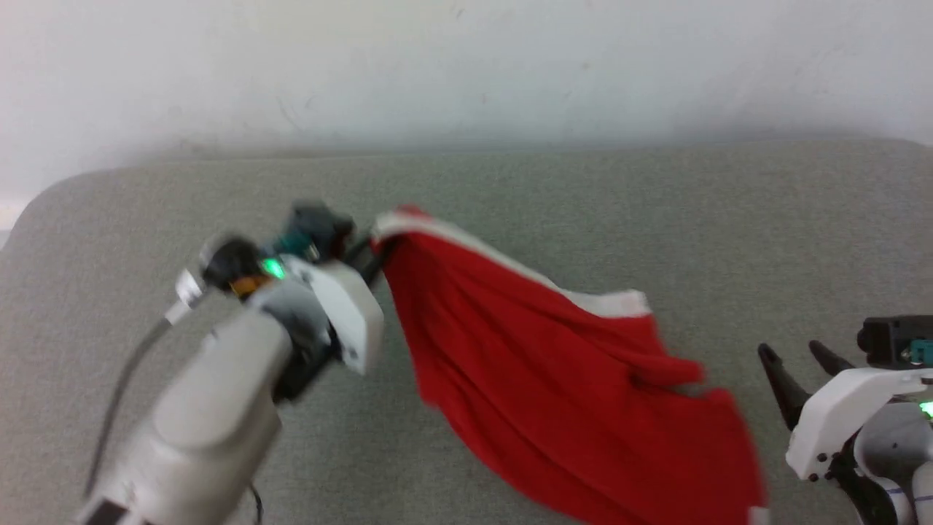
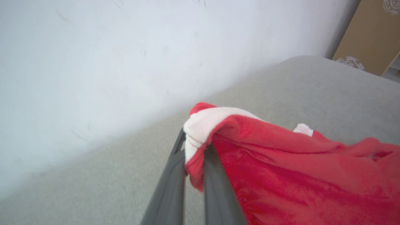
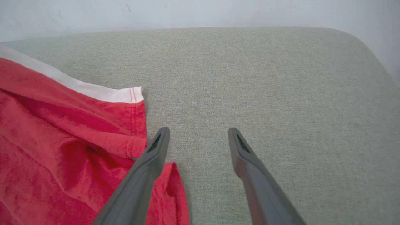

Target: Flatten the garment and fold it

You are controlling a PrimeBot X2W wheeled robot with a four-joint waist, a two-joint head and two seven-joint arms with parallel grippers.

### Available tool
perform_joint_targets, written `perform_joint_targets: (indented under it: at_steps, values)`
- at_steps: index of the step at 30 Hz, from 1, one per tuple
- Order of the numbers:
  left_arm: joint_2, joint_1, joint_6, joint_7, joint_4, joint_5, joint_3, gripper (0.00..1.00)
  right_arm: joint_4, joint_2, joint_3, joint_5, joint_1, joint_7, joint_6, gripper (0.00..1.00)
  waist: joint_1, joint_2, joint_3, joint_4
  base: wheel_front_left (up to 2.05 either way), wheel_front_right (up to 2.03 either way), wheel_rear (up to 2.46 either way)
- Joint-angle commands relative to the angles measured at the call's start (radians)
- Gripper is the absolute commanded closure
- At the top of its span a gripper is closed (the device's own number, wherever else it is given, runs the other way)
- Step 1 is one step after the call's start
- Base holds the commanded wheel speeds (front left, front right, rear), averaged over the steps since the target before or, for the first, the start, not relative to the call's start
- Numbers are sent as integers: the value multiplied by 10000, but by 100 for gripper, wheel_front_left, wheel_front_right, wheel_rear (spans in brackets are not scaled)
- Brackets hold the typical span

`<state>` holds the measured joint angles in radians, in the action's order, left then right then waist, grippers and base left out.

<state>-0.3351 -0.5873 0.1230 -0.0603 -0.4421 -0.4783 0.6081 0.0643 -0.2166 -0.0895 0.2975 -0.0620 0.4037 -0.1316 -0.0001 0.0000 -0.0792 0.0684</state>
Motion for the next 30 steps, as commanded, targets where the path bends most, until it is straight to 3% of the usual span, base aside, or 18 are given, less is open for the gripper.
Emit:
perform_joint_targets:
  at_steps: [1, 7, 11, 14, 20, 25, 30]
  values:
    - [-188, -533, -56, 180, 58, 209, -153, 100, 61, 72, 45, -2, -90, -68, 9, 0, 1, 0, 234, 236, 0, 0, 0]
    - [-496, -2379, -375, 1293, 579, 864, -664, 100, 362, 262, 77, 31, -59, -340, 9, 0, 1, 0, 460, 323, 0, 0, 0]
    - [-613, -2577, -504, 1874, 1253, 1328, -525, 100, 500, 392, -80, 10, 117, -512, 9, 0, 1, 0, 555, 77, 0, 0, 0]
    - [-683, -1742, -551, 1878, 1912, 1528, -60, 100, 585, 474, -212, -3, 263, -597, 9, 0, 1, 0, 634, -204, 0, 0, 0]
    - [-817, 1743, -346, 963, 3061, 1358, 1927, 100, 729, 576, -370, -39, 419, -604, 9, 0, 1, 0, 717, -848, 0, 0, 0]
    - [-980, 3690, -120, 296, 2810, 1297, 3652, 100, 801, 628, -349, -94, 426, -464, 9, 0, 1, 0, 791, -1337, 0, 0, 0]
    - [-919, 4034, -232, 504, 2220, 1290, 3903, 100, 759, 655, -170, -39, 387, -337, 9, 0, 1, 0, 923, -1781, 0, 0, 0]
